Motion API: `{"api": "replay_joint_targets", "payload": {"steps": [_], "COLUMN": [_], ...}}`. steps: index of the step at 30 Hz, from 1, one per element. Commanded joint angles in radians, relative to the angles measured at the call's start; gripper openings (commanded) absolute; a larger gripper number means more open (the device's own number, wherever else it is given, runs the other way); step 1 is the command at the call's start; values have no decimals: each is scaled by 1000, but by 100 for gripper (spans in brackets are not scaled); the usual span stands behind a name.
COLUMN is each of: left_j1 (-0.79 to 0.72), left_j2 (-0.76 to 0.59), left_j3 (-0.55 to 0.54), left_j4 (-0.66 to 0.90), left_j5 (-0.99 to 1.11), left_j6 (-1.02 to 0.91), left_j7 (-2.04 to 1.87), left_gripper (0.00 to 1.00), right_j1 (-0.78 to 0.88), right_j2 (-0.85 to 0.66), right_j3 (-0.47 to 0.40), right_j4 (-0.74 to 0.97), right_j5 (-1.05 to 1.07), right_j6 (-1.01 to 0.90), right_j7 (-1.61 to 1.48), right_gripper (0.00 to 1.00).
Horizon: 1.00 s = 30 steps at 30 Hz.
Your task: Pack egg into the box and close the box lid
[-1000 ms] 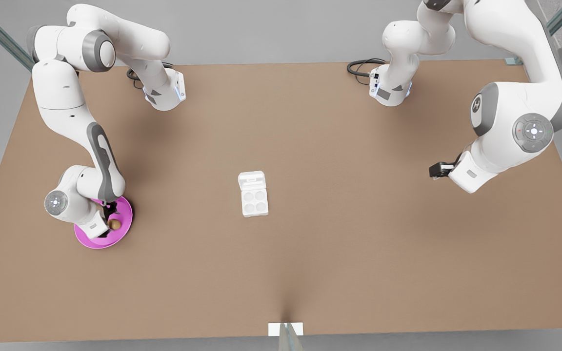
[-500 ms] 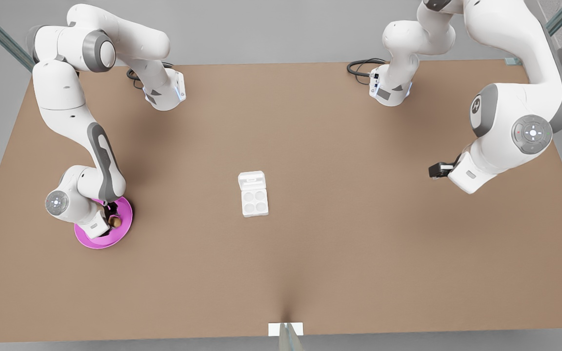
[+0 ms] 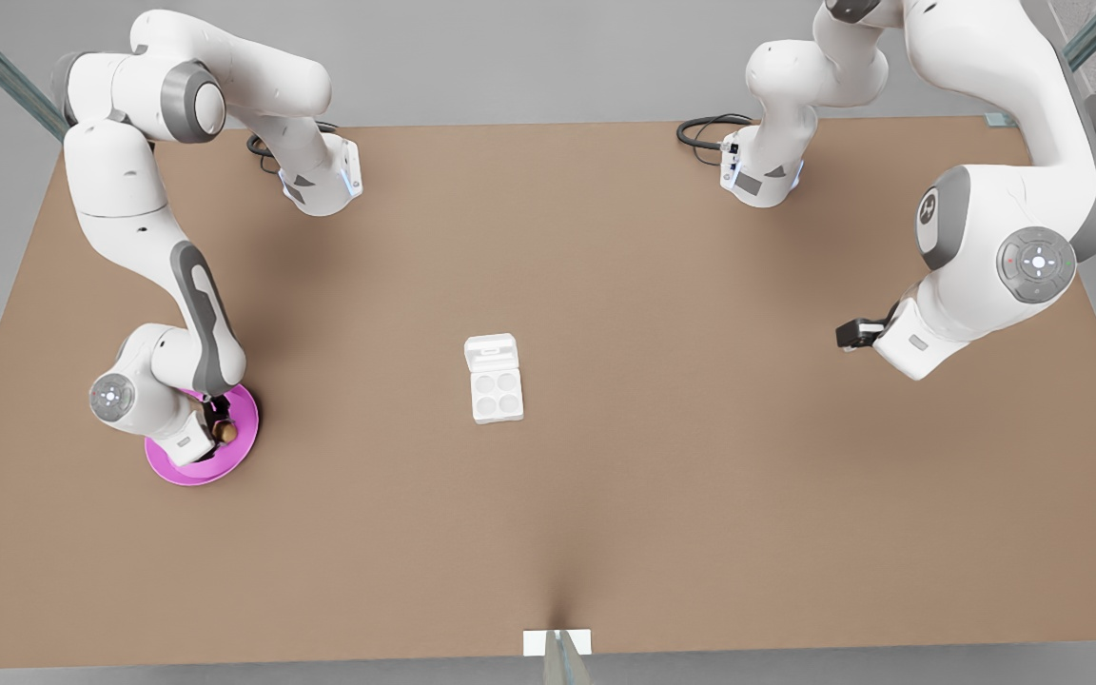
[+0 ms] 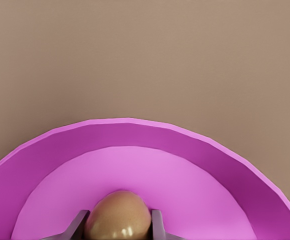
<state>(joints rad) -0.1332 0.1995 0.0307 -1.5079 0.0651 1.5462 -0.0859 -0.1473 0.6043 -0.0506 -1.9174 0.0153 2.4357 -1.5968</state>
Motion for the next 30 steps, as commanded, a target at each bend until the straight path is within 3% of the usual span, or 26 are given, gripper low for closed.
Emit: {"api": "replay_joint_targets", "payload": {"steps": [1,6,9,13,20,30], "left_j1": [0,0,0,0,-2,0], "left_j2": [0,0,1,1,0,3], "left_j3": [0,0,0,0,0,0], "left_j4": [0,0,0,0,0,0], "left_j5": [1,2,2,2,4,4], "left_j6": [0,0,0,0,-5,0], "left_j7": [0,0,0,0,-2,0], "left_gripper": [100,100,100,100,100,100], "right_j1": [0,-2,44,319,664,724], "right_j2": [0,-9,-28,-21,-1,64], "right_j3": [0,0,6,6,9,38], "right_j4": [0,9,97,190,252,308], "right_j5": [0,0,57,164,258,301], "right_j6": [0,-10,-136,-231,-236,-234], "right_j7": [0,2,9,156,264,278], "right_gripper": [56,56,57,57,57,57]}}
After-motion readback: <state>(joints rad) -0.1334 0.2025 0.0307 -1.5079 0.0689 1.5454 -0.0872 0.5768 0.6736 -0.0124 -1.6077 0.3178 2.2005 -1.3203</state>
